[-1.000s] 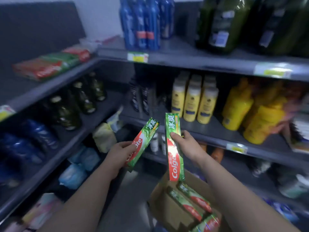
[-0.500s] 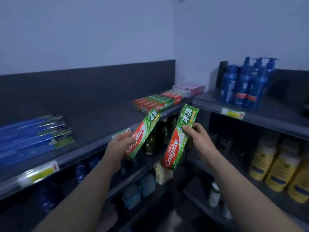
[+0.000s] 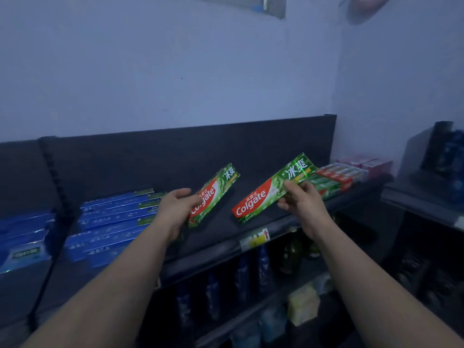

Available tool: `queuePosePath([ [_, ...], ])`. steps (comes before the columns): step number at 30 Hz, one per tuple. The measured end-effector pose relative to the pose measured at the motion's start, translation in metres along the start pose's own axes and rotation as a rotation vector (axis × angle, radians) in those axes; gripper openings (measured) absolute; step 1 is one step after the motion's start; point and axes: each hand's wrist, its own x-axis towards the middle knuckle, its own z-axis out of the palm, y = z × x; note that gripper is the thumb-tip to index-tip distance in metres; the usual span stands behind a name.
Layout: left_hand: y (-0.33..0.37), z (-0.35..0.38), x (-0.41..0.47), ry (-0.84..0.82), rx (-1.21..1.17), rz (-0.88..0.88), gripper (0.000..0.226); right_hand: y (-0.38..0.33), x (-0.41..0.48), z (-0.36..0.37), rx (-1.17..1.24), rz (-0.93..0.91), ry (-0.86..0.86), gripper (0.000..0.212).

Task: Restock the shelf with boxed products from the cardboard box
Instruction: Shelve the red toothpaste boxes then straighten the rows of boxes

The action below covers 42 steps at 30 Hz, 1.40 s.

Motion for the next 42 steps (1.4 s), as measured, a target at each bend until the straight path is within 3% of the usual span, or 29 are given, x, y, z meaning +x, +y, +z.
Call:
queuePosePath([
  [3, 0.000, -0.001, 0.022, 0.002, 0.043, 0.017, 0.057, 0.013, 0.031, 0.014, -0.007, 0.013, -0.006, 0.029],
  [11, -0.002, 0.016, 0.103, 0.052, 0.242, 0.011, 0.073, 0.028, 0.129, 0.033, -0.054, 0.085, -0.163, 0.065],
  [20, -0.013, 0.037, 0.183, 0.021, 0.562, -0.093, 0.067, 0.043, 0.225, 0.043, -0.165, 0.223, -0.407, 0.065],
  [25, -0.013, 0.029, 0.212, 0.120, 0.725, -0.122, 0.075, 0.057, 0.259, 0.047, -0.118, 0.293, -0.482, 0.068],
  [28, -0.019, 0.027, 0.220, 0.265, 0.800, -0.135, 0.067, 0.066, 0.271, 0.050, -0.086, 0.299, -0.496, 0.066],
  [32, -0.026, 0.029, 0.223, 0.388, 0.735, -0.143, 0.069, 0.074, 0.279, 0.057, -0.092, 0.320, -0.490, 0.065],
  [36, -0.026, 0.032, 0.224, 0.401, 0.704, -0.128, 0.072, 0.083, 0.281, 0.066, -0.251, 0.333, -0.460, 0.063],
  [42, -0.015, 0.033, 0.214, 0.448, 0.633, -0.058, 0.043, 0.103, 0.281, 0.078, -0.710, 0.270, -0.415, 0.042],
])
